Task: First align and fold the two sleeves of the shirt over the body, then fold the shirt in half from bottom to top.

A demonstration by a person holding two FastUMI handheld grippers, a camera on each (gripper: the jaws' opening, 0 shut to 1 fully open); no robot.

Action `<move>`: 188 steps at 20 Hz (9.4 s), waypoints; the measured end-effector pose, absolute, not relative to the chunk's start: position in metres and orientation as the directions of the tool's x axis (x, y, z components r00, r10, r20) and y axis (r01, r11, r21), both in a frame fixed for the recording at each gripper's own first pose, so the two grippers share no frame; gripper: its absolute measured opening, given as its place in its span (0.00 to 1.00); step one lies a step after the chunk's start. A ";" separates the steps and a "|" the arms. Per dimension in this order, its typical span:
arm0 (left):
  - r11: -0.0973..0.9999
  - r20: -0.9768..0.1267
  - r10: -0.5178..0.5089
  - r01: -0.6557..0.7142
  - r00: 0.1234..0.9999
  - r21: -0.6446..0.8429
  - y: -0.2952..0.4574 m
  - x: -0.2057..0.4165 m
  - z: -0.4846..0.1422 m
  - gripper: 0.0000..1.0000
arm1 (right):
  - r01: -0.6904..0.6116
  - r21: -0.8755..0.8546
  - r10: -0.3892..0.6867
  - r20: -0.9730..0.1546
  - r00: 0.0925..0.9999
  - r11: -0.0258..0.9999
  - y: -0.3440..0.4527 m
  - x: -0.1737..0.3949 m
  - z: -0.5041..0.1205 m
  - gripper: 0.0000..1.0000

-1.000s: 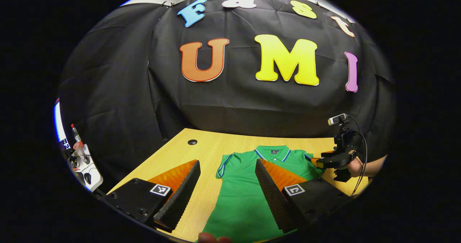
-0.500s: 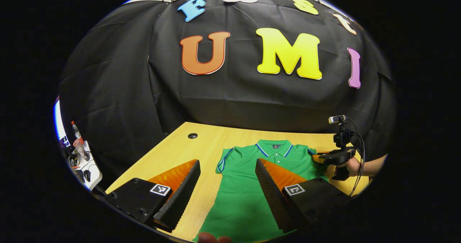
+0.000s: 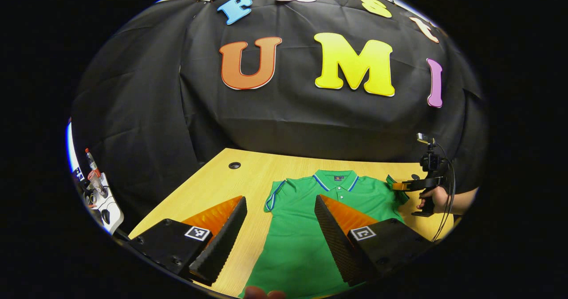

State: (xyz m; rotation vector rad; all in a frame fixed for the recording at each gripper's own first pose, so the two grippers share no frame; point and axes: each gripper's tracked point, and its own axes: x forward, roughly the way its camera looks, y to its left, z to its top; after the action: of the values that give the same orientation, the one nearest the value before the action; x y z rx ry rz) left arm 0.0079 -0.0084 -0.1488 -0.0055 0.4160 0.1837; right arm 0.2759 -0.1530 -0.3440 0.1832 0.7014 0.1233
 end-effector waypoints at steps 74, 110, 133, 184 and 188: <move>0.954 -0.562 -0.235 0.298 0.793 0.021 0.019 0.220 -0.277 0.04 | 0.078 0.136 0.009 -0.546 0.837 0.988 -0.111 0.020 -0.175 0.89; 0.905 -0.856 -0.291 0.413 0.427 -0.102 0.005 -0.173 -0.346 1.00 | -0.472 -0.002 0.265 -0.826 0.498 0.881 -0.115 -0.130 -0.351 0.89; 0.907 -0.858 -0.356 0.359 0.370 -0.221 -0.035 -0.198 -0.381 0.08 | -0.476 0.152 0.356 -0.856 0.375 0.866 -0.093 -0.166 -0.396 0.01; 0.911 -0.541 -0.412 0.356 0.733 -0.211 -0.024 0.185 -0.196 0.03 | -0.226 0.332 0.384 -0.556 0.737 0.916 -0.074 0.206 -0.194 0.00; 0.918 -0.530 -0.396 0.339 0.750 -0.206 -0.021 0.217 -0.200 0.03 | -0.182 0.364 0.367 -0.545 0.754 0.914 -0.075 0.234 -0.196 0.00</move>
State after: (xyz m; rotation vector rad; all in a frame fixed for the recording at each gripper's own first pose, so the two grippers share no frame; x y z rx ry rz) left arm 0.2166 -0.0210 -0.2000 -0.0990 0.6016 -0.4023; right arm 0.2341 -0.0753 -0.1960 0.2991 0.6524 0.3042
